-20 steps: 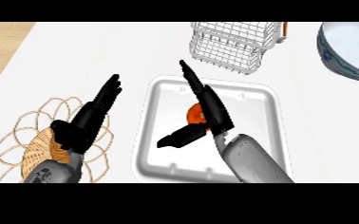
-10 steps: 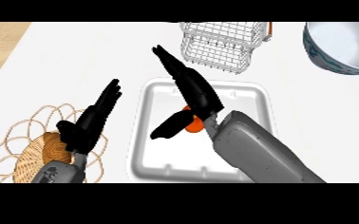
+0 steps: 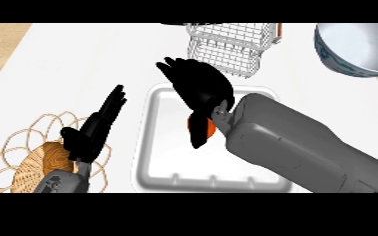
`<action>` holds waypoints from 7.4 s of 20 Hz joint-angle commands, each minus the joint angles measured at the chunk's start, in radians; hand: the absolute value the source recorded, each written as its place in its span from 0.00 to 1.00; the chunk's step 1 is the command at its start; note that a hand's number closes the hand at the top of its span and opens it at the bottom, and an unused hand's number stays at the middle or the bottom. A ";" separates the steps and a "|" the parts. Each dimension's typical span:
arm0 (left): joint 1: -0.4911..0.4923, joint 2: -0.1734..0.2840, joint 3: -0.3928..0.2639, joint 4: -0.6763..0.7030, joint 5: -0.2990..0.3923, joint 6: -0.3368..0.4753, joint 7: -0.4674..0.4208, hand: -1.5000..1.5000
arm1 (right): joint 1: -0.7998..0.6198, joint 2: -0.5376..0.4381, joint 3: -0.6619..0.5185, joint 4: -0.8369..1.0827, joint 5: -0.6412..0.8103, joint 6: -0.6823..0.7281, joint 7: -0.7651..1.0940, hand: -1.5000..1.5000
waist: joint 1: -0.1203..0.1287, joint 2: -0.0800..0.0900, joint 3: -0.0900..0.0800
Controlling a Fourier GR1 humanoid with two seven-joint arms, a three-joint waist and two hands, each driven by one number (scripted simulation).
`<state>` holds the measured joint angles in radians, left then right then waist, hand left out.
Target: Pick the squash from the tray and place it in the tiered basket
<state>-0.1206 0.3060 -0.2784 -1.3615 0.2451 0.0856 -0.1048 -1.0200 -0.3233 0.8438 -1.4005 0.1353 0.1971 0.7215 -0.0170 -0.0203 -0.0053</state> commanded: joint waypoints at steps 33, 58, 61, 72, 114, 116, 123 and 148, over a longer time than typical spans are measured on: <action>-0.017 -0.069 0.074 0.035 -0.068 -0.065 -0.012 0.50 | 0.284 0.158 -0.014 -0.053 0.323 0.203 0.397 0.00 | 0.017 0.018 0.005; -0.060 -0.137 0.149 0.031 -0.140 -0.122 0.049 0.50 | 0.442 0.286 -0.200 0.193 0.679 0.053 -0.154 1.00 | 0.019 0.021 0.005; 0.004 -0.107 0.172 0.012 -0.138 -0.167 0.005 0.50 | 0.384 0.321 -0.227 0.295 0.696 0.032 -0.187 1.00 | 0.026 0.021 0.005; 0.054 -0.120 0.200 -0.006 -0.161 -0.113 -0.003 0.50 | 0.589 -0.180 -0.608 0.205 0.647 -0.037 -0.219 1.00 | -0.072 0.016 0.008; -0.054 -0.173 0.188 0.094 -0.209 -0.183 -0.031 0.50 | -0.336 -0.024 -0.896 0.693 0.375 -0.114 -0.167 1.00 | 0.059 0.035 0.004; -0.013 -0.166 0.168 0.009 -0.211 -0.186 0.012 0.50 | -0.355 -0.023 -0.922 0.778 0.380 -0.153 -0.223 1.00 | 0.068 0.034 0.005; -0.037 -0.179 0.182 0.033 -0.210 -0.182 0.016 0.50 | -0.404 0.082 -0.936 0.950 0.400 -0.261 -0.314 1.00 | 0.062 0.036 0.004; -0.017 -0.177 0.195 0.008 -0.216 -0.189 0.034 0.50 | -0.469 -0.008 -1.162 1.051 0.265 -0.588 -0.213 0.00 | 0.038 0.028 0.004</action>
<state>-0.1372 0.1237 -0.0854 -1.3495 0.0299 -0.1002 -0.0821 -1.4981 -0.2713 -0.3441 -0.3377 0.3463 -0.2795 0.5021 0.0300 0.0103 -0.0009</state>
